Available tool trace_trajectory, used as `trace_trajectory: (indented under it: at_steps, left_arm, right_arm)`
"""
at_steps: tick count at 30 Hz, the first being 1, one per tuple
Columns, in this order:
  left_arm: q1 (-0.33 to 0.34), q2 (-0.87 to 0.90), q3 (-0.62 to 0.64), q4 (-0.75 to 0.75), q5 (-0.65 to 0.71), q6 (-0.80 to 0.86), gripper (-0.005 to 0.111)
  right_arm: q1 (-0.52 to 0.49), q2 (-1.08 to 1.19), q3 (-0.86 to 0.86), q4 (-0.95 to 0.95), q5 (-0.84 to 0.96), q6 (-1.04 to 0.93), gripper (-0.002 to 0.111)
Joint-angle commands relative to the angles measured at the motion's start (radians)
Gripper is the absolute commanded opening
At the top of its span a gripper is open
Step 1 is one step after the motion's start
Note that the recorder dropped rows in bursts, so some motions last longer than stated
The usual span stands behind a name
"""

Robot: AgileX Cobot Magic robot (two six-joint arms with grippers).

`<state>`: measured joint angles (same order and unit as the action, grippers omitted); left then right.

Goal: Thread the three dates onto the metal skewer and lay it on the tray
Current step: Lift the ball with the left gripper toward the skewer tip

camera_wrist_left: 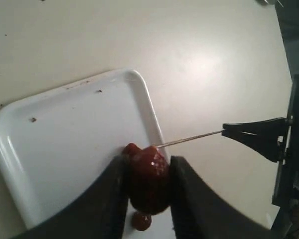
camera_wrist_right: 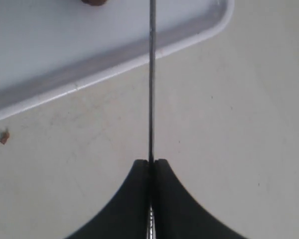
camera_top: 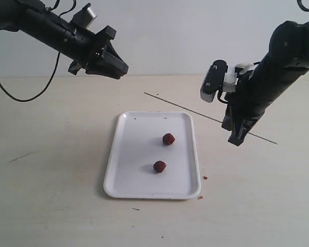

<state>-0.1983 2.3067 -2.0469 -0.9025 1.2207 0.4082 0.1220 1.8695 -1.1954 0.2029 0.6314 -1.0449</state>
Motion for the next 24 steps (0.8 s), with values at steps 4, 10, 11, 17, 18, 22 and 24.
trace_trajectory:
  at_steps: [4,10,11,17,18,22,24]
  left_arm:
    - [-0.004,-0.052,0.087,-0.019,0.000,-0.009,0.030]
    - [-0.004,-0.124,0.191,-0.044,0.000,0.050,0.030]
    - [-0.004,-0.135,0.197,-0.055,0.000,0.056,0.030]
    - [-0.004,-0.190,0.224,-0.065,0.000,0.058,0.030]
    - [-0.004,-0.190,0.224,-0.068,0.000,0.056,0.030]
    - [-0.004,-0.189,0.226,-0.105,0.000,0.052,0.030]
    - [-0.004,-0.189,0.228,-0.121,0.000,0.052,0.030]
  right_arm:
    - [-0.034,0.035,0.003,0.273,-0.125,-0.328,0.000]
    - [-0.115,0.052,0.003,0.507,-0.035,-0.588,0.000]
    - [-0.120,0.052,0.003,0.525,-0.021,-0.607,0.000]
    - [-0.144,0.052,0.003,0.581,0.073,-0.685,0.000]
    - [-0.144,0.052,0.003,0.606,0.109,-0.721,0.000]
    - [-0.144,0.052,0.003,0.708,0.161,-0.813,0.000]
    - [-0.144,0.052,0.003,0.704,0.161,-0.813,0.000]
